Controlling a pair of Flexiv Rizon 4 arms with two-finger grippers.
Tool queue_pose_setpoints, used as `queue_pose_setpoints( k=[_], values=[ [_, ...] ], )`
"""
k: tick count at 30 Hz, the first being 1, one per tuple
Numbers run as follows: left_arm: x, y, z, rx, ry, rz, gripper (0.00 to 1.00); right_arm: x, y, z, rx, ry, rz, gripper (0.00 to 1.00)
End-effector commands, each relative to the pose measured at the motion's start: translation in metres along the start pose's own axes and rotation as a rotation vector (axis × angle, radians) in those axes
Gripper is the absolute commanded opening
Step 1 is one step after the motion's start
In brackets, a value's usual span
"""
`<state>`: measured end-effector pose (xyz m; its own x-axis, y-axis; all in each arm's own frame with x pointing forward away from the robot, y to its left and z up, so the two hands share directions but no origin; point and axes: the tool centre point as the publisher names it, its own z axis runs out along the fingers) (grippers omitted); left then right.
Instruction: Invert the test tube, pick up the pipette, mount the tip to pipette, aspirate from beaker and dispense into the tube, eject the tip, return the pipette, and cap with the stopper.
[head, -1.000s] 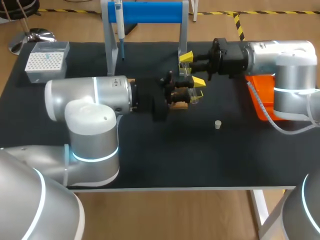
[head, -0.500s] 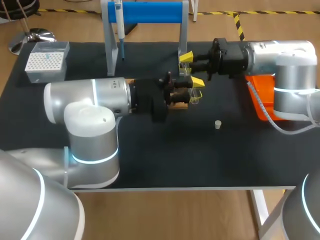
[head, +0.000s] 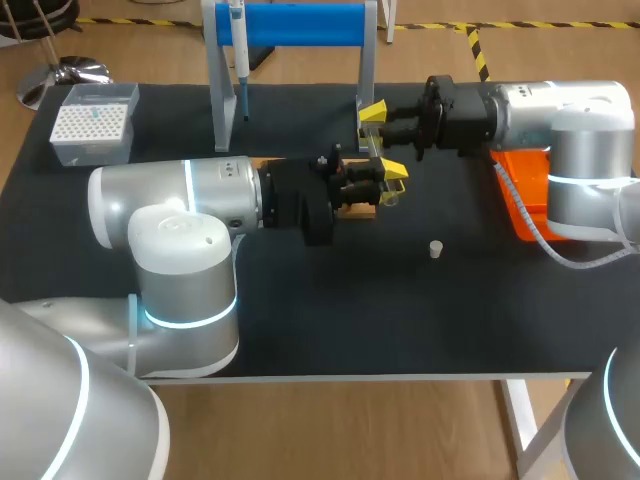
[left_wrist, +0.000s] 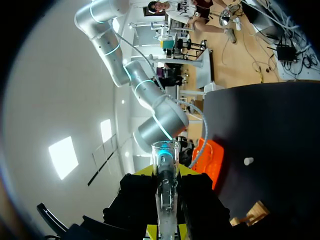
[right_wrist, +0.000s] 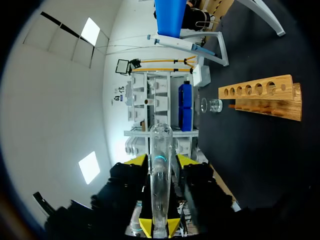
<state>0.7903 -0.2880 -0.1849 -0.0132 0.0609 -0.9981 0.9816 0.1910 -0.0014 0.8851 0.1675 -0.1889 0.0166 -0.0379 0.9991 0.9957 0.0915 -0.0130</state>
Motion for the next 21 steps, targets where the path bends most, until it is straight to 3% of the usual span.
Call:
queue_pose_setpoints(
  k=[1, 9, 17, 21],
  values=[
    [0.0, 0.0, 0.002, -0.003, -0.001, 0.0, 0.0, 0.0, -0.001, 0.0, -0.001, -0.002, -0.001, 1.0],
    [0.0, 0.0, 0.002, -0.003, -0.001, 0.0, 0.0, 0.0, -0.001, 0.0, -0.001, -0.002, -0.001, 1.0],
    [0.0, 0.0, 0.002, -0.003, -0.001, 0.0, 0.0, 0.009, -0.015, -0.035, -0.062, -0.161, -0.245, 1.0],
    [0.0, 0.0, 0.002, -0.003, -0.001, 0.0, 0.0, 0.013, -0.02, -0.054, -0.075, -0.173, -0.347, 1.0]
  ],
)
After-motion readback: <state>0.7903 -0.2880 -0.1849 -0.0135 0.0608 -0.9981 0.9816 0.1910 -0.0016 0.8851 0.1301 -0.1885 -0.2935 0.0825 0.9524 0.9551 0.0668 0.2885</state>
